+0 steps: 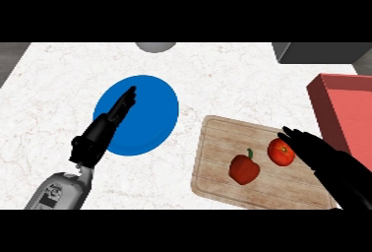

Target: Pick the tomato from the cutting board and place it in the cardboard box

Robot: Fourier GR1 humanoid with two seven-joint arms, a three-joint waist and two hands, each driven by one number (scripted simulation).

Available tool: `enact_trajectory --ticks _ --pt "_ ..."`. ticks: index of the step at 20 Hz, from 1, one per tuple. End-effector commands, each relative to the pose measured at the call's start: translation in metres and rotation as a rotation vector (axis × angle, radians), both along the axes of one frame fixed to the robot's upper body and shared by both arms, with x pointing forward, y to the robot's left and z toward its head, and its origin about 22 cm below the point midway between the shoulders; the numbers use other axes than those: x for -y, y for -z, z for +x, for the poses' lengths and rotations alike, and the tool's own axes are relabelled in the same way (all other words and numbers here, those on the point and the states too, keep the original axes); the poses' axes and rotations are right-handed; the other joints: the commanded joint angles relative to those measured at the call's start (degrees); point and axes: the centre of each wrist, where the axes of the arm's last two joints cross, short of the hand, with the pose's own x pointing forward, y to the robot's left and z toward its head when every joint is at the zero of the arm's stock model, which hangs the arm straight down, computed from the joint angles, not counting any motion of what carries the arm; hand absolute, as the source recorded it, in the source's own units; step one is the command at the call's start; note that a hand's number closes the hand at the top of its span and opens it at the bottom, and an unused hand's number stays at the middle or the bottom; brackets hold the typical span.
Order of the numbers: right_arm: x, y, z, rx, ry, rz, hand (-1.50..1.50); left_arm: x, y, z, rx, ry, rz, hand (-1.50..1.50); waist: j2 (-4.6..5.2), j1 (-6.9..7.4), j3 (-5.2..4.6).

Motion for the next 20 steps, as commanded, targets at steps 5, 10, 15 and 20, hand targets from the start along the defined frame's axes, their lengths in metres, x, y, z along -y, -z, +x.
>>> enact_trajectory --ticks 5,10,15,20 --pt "-0.001 0.024 0.016 -0.018 0.033 -0.015 -1.50 0.010 0.022 -0.008 -0.013 -0.007 -0.010 0.00 -0.05 -0.34 0.01" --pt "-0.003 0.020 0.026 0.026 0.001 0.003 -1.50 -0.005 0.007 0.004 0.014 -0.013 0.016 0.00 -0.07 -0.32 0.01" --pt "0.001 0.038 0.033 0.002 0.002 -0.039 -1.50 -0.015 0.012 0.003 0.002 0.000 -0.003 0.00 -0.04 -0.29 0.01" --pt "-0.002 0.051 0.033 -0.044 -0.001 -0.043 -1.50 -0.007 0.003 0.007 -0.004 -0.004 -0.009 0.00 -0.05 -0.29 0.01"
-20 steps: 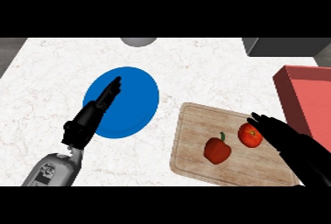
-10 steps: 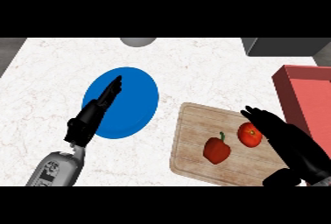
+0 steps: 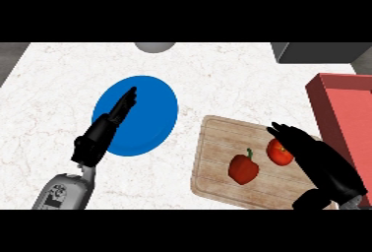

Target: Pick the tomato from the cutting board and place it in the cardboard box

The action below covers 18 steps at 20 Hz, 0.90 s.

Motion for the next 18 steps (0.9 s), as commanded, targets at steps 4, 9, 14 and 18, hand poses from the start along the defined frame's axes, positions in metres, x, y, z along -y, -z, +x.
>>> enact_trajectory --ticks 4,9,14,18 --pt "0.009 0.011 0.012 -0.047 0.002 -0.035 -1.50 -0.005 -0.012 -0.012 0.014 0.002 0.002 0.00 -0.02 0.17 0.01" --pt "-0.008 0.044 0.010 -0.079 -0.013 -0.047 -1.50 -0.010 -0.001 -0.016 0.006 0.008 0.007 0.00 0.00 0.20 0.01" --pt "-0.009 0.039 0.012 -0.067 -0.008 -0.070 -1.50 -0.013 -0.010 0.003 0.002 -0.009 -0.007 0.00 0.00 -0.03 0.00" --pt "-0.012 0.070 0.013 -0.050 0.019 -0.121 -1.50 0.001 -0.004 -0.006 0.006 -0.020 0.003 0.00 0.02 0.11 0.01"
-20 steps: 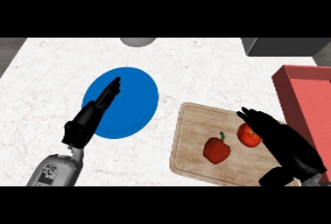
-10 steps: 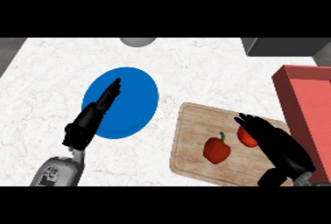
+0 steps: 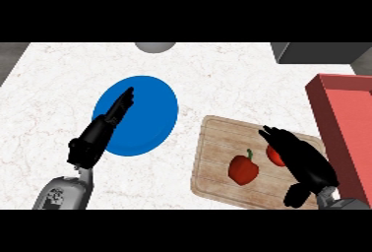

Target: Pick the tomato from the cutting board and place it in the cardboard box

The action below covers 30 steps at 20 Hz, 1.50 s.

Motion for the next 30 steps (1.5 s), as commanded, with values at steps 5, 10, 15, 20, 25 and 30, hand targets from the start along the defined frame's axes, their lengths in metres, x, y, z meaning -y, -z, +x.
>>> enact_trajectory --ticks 5,10,15,20,25,30 --pt "0.008 0.019 0.000 -0.004 0.006 -0.038 -1.50 -0.005 -0.005 0.006 -0.021 -0.001 0.003 0.00 0.12 -0.08 0.23" --pt "0.015 0.033 0.017 -0.006 -0.048 -0.062 1.50 0.023 -0.007 0.004 -0.007 0.008 0.009 0.00 0.17 0.08 0.25" --pt "0.051 0.019 0.011 0.053 -0.283 -0.060 1.50 -0.002 -0.011 0.010 0.004 -0.001 0.019 0.00 0.26 0.02 0.32" --pt "0.049 -0.010 0.001 0.018 -0.835 -0.034 1.50 0.008 0.000 0.004 -0.012 0.022 -0.010 0.00 0.04 1.94 0.75" --pt "0.077 -0.036 -0.003 0.110 -1.156 0.032 1.50 0.003 0.004 0.001 -0.024 0.000 -0.010 0.00 -0.25 -0.24 1.07" --pt "0.110 -0.062 -0.001 0.267 -1.292 0.117 1.50 0.002 0.001 0.002 -0.008 -0.027 -0.007 0.00 -0.25 -2.90 1.22"
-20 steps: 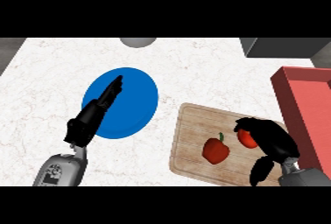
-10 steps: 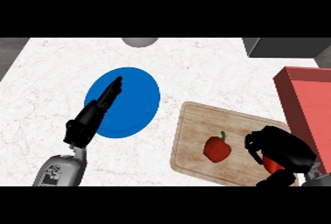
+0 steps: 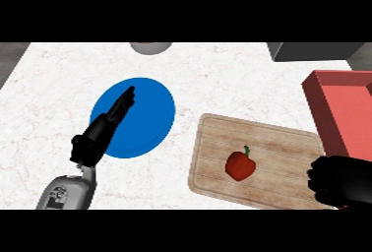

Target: Pick the tomato from the cutting board and place it in the cardboard box

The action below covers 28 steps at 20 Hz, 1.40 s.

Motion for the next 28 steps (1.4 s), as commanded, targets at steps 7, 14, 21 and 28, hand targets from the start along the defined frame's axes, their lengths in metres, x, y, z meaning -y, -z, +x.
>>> enact_trajectory --ticks 7,14,21,28 --pt "0.051 -0.048 0.001 0.023 -0.195 0.171 1.50 -0.004 0.002 -0.003 0.004 -0.017 0.005 0.00 0.38 -0.25 0.09" --pt "0.066 -0.065 -0.005 -0.035 -0.154 0.315 1.50 0.000 0.003 -0.003 -0.002 -0.018 -0.011 0.00 0.39 -1.14 0.12" --pt "0.097 -0.103 -0.002 -0.074 -0.069 0.405 1.50 -0.003 -0.006 0.000 0.026 -0.014 -0.001 0.00 0.54 -0.02 -0.04" --pt "0.118 -0.140 0.000 -0.081 -0.038 0.516 1.50 0.005 0.001 -0.003 0.017 0.012 -0.003 0.00 0.70 0.51 -0.21"
